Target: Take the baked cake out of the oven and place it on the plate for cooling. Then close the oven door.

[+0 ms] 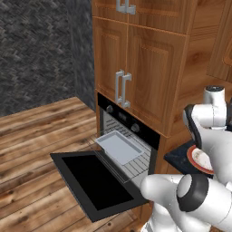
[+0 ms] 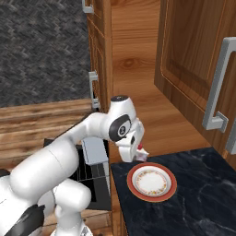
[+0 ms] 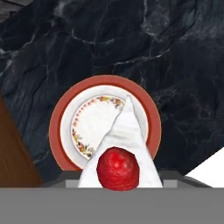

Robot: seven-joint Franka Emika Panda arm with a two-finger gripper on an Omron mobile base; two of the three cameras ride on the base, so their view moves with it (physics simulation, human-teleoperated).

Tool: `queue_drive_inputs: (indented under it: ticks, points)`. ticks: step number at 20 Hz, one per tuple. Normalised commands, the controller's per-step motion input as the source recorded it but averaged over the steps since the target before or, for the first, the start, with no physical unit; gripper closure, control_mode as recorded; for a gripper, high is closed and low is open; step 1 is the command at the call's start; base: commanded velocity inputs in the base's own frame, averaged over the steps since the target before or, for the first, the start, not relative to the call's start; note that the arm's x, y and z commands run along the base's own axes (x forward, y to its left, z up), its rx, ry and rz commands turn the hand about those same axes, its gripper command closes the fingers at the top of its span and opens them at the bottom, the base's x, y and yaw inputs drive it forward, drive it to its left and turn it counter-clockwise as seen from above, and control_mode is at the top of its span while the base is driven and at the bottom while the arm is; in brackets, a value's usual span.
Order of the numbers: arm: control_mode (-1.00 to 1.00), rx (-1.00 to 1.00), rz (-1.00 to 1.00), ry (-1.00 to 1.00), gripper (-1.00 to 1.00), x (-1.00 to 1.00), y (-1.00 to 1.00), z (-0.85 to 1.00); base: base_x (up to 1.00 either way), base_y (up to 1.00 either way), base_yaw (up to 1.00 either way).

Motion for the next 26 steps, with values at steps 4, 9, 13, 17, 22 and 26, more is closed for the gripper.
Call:
queue_drive_inputs:
  ticks: [4,9,13,17,22,26]
  points:
    - [-1.0,0.1,0.0,0.0,1.0,0.0,-0.55,0.0,0.0,0.0,0.0]
    - [-1.0,0.1,0.0,0.01,1.0,0.03,-0.44,0.0,0.0,0.0,0.0]
    - [-1.0,0.07,0.05,0.0,1.0,0.1,-0.28,0.0,0.0,0.0,0.0]
    - [-1.0,0.05,0.09,0.0,1.0,0.06,-0.13,-0.07,0.0,0.0,0.0]
    - [-1.0,0.01,0.09,0.0,1.0,0.03,0.0,-0.17,0.0,0.0,0.0]
    - [-1.0,0.0,0.07,0.0,1.0,0.01,0.0,-0.22,0.0,0.0,0.0]
